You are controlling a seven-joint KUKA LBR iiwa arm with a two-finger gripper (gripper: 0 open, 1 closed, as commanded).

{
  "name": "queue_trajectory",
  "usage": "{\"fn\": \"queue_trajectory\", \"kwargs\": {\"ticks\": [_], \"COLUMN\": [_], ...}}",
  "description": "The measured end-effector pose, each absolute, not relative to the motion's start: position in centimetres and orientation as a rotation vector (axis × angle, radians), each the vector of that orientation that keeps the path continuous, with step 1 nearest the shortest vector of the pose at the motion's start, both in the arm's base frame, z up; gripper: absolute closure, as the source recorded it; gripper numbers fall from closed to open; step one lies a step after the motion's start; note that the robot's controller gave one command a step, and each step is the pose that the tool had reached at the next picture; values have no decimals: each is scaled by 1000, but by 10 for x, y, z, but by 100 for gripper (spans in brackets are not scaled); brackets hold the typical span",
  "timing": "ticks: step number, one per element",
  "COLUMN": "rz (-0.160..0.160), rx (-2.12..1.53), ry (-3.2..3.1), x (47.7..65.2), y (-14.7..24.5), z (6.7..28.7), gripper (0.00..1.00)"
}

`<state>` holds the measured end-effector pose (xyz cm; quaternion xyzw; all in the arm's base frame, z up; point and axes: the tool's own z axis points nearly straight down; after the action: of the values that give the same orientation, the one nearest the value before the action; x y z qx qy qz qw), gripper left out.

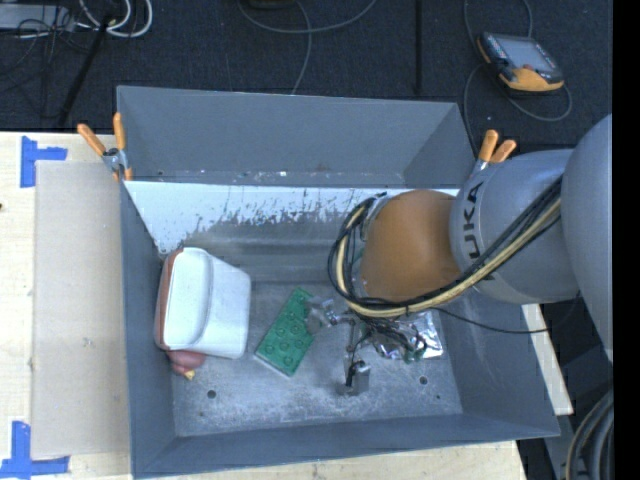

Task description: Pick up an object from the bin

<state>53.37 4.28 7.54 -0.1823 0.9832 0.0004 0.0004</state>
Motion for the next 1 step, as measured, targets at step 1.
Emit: {"fn": "queue_trajectory", "kwargs": {"ticks": [1], "rz": [1], "rx": [-814], "ry": [3029], "x": [619], "y": [43], "z": [70], "gripper": [0]}}
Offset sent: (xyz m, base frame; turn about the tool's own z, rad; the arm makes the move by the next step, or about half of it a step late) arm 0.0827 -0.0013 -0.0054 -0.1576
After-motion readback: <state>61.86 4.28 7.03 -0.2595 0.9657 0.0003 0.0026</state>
